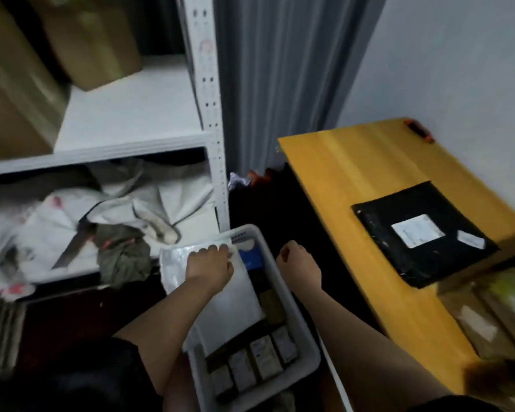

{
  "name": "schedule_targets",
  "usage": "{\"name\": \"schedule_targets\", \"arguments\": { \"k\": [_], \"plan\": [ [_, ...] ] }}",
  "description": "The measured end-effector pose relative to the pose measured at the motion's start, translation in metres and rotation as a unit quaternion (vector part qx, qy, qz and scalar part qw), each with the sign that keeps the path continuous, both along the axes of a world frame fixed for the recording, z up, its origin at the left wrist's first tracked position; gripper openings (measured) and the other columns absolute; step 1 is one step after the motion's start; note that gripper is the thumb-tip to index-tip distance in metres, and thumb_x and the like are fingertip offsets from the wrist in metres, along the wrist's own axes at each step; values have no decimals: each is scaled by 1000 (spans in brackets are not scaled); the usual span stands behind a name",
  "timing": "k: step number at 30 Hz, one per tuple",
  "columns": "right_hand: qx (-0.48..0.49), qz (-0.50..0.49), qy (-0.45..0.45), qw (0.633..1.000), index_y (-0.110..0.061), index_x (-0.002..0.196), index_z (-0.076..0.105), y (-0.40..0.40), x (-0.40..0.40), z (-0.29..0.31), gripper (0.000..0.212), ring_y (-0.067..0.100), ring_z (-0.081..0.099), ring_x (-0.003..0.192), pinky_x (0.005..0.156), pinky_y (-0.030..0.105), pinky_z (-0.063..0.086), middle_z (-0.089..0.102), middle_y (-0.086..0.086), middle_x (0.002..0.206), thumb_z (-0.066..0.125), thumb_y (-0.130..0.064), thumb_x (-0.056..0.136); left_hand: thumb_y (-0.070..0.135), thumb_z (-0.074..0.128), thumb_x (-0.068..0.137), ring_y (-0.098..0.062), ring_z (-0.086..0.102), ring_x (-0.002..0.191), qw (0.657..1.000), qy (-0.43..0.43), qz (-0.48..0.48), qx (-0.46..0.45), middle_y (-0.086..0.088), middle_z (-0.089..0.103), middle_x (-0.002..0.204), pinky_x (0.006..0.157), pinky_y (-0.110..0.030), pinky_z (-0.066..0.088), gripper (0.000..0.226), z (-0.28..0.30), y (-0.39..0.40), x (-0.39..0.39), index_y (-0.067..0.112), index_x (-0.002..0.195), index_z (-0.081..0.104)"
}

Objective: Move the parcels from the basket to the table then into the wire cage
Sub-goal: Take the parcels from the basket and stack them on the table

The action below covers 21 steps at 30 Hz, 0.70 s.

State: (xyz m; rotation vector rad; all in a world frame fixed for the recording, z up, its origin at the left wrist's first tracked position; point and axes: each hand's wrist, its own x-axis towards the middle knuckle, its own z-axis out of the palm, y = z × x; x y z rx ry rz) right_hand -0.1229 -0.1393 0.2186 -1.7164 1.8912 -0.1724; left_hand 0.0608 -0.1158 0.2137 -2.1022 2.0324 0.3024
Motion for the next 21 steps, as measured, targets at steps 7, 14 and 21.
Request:
{"name": "schedule_targets", "arguments": {
  "k": [7, 14, 21],
  "plan": [
    [117, 62, -12, 991, -16, 129, 46, 9, 54, -180, 39, 26, 56, 107, 85, 38, 51, 56, 8, 123, 53, -28, 92, 42, 37, 87, -30, 59, 103, 979, 99, 171, 58, -11, 55, 116, 74, -33, 47, 49, -165, 72, 43, 14, 125, 48],
    [217, 48, -25, 975, -10, 147, 27, 3, 65, -369, 64, 26, 43, 129, 100, 33, 41, 37, 11, 146, 57, -30, 94, 24, 60, 91, -29, 31, 135, 817, 337, 462, 67, -16, 25, 149, 109, -34, 30, 64, -334, 72, 27, 8, 145, 30],
    [237, -12, -69, 969, -14, 151, 22, -28, 65, -487, 71, 27, 43, 130, 103, 34, 40, 38, 9, 148, 59, -24, 91, 15, 65, 83, -28, 20, 139, 762, 307, 566, -68, -15, 12, 154, 109, -38, 28, 57, -436, 61, 12, 10, 136, 44]
  ]
}}
